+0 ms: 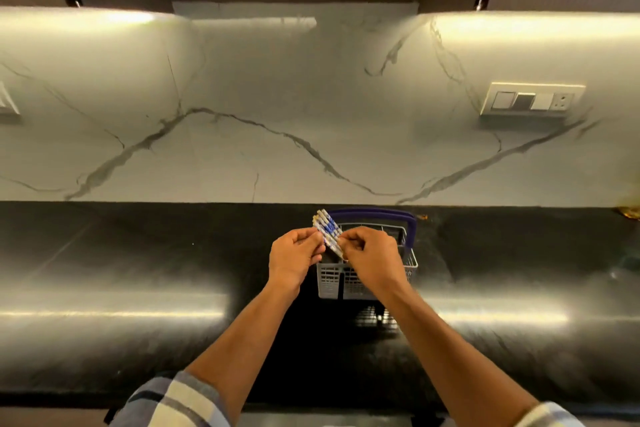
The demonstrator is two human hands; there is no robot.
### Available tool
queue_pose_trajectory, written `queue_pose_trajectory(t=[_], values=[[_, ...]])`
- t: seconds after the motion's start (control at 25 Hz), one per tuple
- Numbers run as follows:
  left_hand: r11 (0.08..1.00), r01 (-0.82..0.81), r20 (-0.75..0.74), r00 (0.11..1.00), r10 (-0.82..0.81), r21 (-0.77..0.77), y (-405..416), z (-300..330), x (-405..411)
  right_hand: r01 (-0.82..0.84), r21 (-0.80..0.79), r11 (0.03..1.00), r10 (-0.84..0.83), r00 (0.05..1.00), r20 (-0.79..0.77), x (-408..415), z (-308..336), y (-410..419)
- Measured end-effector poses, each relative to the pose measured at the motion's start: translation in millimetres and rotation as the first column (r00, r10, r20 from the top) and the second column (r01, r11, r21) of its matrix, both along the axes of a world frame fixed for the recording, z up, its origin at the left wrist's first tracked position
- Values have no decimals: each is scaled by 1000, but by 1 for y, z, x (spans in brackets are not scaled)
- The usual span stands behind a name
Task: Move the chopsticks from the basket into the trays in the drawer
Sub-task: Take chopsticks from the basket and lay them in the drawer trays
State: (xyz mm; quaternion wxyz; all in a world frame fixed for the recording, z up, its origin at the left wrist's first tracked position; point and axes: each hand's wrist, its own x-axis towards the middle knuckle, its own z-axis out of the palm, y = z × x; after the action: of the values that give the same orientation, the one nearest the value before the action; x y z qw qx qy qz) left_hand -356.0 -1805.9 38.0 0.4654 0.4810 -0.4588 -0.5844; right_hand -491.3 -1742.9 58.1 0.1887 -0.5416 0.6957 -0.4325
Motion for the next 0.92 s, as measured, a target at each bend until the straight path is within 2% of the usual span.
queue_pose_trajectory(t=[0.16,0.28,0.48,0.72,0.92], values=[[994,-104,141,985,99,26,-22,-3,-2,19,46,999,-14,995,-102,-1,-1,-33],[994,-70,219,974,51,80,-29,-15,-10,18,136,991,9,981,-192,-3,-10,-52],[982,-56,207,978,18,178,-30,-24,-25,-8,272,962,91,952,-293,-3,-27,-65],[982,-91,261,964,45,167,-33,-25,-27,-53,276,960,133,951,-280,-9,-35,-73],[990,-105,323,944,69,95,-32,-23,-28,-91,262,961,162,951,-264,-11,-36,-74]])
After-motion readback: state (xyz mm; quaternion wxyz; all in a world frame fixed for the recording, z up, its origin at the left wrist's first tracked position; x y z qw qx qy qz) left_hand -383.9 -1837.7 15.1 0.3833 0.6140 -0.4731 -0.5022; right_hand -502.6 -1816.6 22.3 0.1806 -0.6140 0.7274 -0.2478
